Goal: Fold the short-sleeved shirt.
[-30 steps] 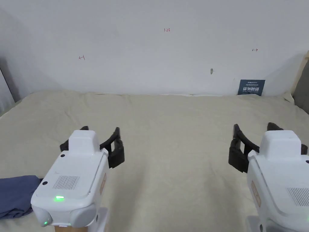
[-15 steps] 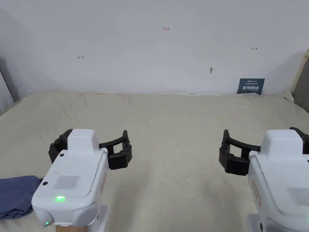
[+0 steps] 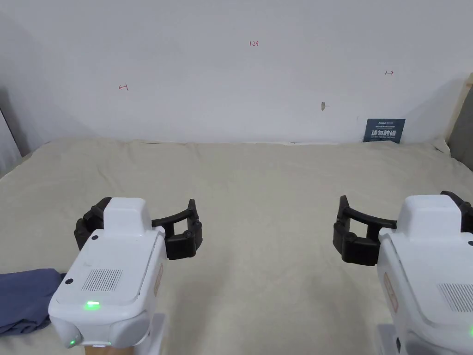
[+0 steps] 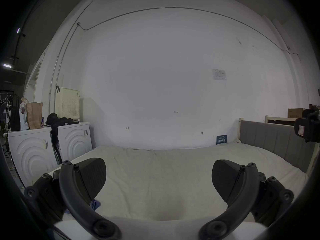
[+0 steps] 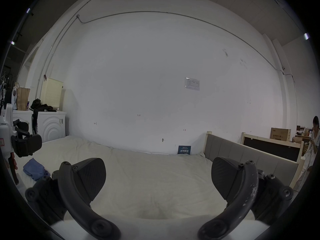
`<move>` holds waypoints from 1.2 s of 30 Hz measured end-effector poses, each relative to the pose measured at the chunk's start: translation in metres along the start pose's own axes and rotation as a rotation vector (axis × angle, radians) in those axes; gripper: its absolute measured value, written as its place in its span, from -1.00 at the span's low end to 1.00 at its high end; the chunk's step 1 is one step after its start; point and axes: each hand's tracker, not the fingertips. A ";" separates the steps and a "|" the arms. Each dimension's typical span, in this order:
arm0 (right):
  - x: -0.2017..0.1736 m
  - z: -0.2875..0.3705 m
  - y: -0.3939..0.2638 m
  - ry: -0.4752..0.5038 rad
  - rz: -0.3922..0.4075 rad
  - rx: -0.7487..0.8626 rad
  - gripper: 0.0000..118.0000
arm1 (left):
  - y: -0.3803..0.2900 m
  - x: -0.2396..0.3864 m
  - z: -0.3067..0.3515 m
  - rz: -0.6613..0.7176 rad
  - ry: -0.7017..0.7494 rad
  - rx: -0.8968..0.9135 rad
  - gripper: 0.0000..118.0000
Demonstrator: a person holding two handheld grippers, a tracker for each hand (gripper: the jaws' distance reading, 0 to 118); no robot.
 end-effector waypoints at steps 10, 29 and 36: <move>0.001 0.000 0.001 -0.005 -0.002 0.001 1.00 | 0.001 -0.002 0.000 0.003 -0.002 -0.003 1.00; 0.002 0.002 0.004 -0.002 -0.003 0.005 1.00 | -0.001 -0.004 -0.002 0.006 0.002 -0.015 1.00; 0.001 0.001 0.003 0.003 -0.007 -0.004 1.00 | 0.000 -0.006 -0.003 0.008 0.006 -0.019 1.00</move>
